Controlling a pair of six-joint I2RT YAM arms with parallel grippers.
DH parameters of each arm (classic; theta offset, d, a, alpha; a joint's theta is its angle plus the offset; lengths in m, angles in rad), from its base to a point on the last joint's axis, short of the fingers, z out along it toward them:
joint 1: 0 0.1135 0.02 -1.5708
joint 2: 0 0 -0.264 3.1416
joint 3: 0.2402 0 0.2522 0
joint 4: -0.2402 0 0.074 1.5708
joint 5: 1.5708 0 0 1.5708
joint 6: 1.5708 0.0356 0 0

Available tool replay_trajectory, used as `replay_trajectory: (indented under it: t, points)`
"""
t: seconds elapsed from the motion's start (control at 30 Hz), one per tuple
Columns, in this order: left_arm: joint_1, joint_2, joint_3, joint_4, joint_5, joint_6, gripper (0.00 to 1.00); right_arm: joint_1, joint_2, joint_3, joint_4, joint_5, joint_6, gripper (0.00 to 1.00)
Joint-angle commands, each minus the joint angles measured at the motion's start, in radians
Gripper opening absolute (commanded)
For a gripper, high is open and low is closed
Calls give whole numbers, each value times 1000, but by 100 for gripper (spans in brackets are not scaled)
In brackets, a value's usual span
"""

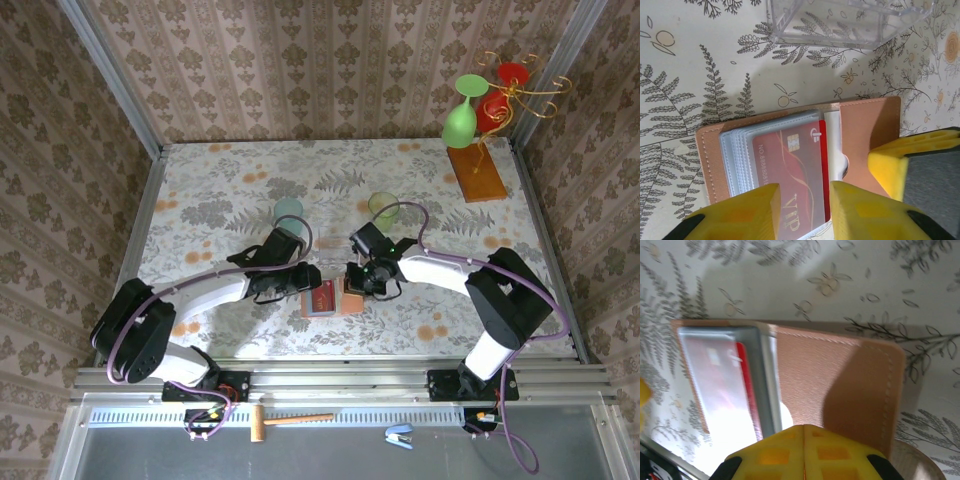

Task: Take the credit cards out of the card holder

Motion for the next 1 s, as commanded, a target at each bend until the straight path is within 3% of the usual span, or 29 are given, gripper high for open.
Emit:
replay_trajectory:
  t: [0.0, 0.7, 0.97]
  points:
    - [-10, 17, 1, 14, 4, -8, 31, 7, 9, -43, 15, 11, 35, 7]
    - [-31, 29, -13, 31, 15, -44, 26, 19, 34, 2, 42, -3, 33, 7]
    - [-33, 31, -31, 59, 42, -58, 23, 20, -64, -10, 15, 2, 50, 7]
